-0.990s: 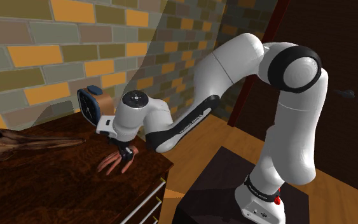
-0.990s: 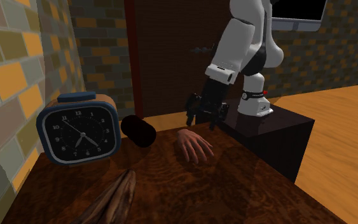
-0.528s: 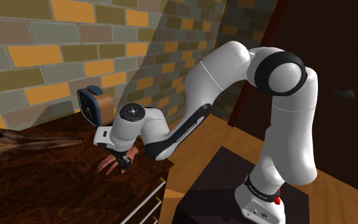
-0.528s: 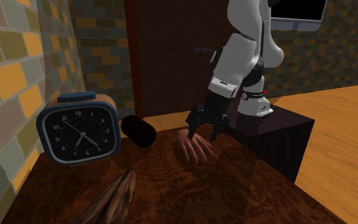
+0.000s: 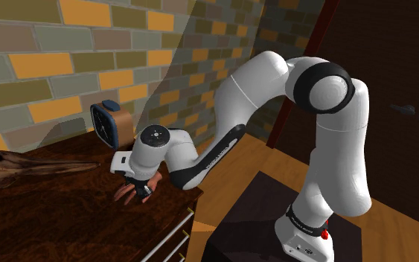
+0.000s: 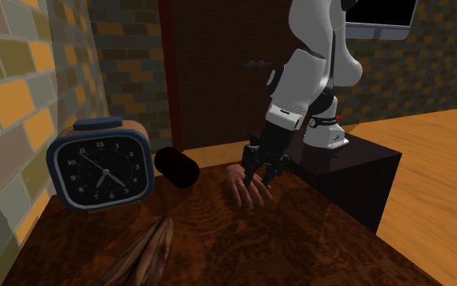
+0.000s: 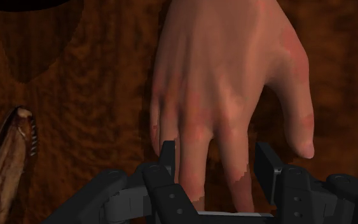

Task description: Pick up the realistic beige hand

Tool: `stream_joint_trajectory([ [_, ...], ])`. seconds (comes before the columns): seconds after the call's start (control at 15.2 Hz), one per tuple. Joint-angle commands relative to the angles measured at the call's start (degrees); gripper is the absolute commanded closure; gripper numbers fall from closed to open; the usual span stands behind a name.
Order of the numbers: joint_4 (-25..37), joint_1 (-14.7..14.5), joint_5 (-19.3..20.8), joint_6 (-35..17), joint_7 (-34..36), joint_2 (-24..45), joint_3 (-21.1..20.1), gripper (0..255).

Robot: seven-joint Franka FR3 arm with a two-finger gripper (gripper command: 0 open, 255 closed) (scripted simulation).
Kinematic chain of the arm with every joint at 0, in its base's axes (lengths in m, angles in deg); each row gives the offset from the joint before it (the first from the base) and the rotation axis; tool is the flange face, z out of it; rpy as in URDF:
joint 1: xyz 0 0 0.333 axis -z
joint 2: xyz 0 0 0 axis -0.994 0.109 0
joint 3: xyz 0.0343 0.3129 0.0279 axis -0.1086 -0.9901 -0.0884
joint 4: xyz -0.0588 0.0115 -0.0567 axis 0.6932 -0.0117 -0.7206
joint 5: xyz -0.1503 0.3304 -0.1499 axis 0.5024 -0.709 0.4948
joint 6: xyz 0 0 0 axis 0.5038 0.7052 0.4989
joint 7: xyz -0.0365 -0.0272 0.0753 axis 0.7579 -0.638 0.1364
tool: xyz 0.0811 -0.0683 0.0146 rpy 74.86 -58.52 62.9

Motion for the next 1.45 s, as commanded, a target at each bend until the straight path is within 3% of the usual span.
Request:
stream_joint_trajectory([
  [0.0,0.0,0.0,0.0,0.0,0.0,0.0,0.0,255],
  [0.26,0.2,0.0,-0.1,0.1,-0.1,0.2,0.0,255],
  [1.39,0.0,3.3,-9.6,7.7,-9.2,-8.5,-4.9,255],
])
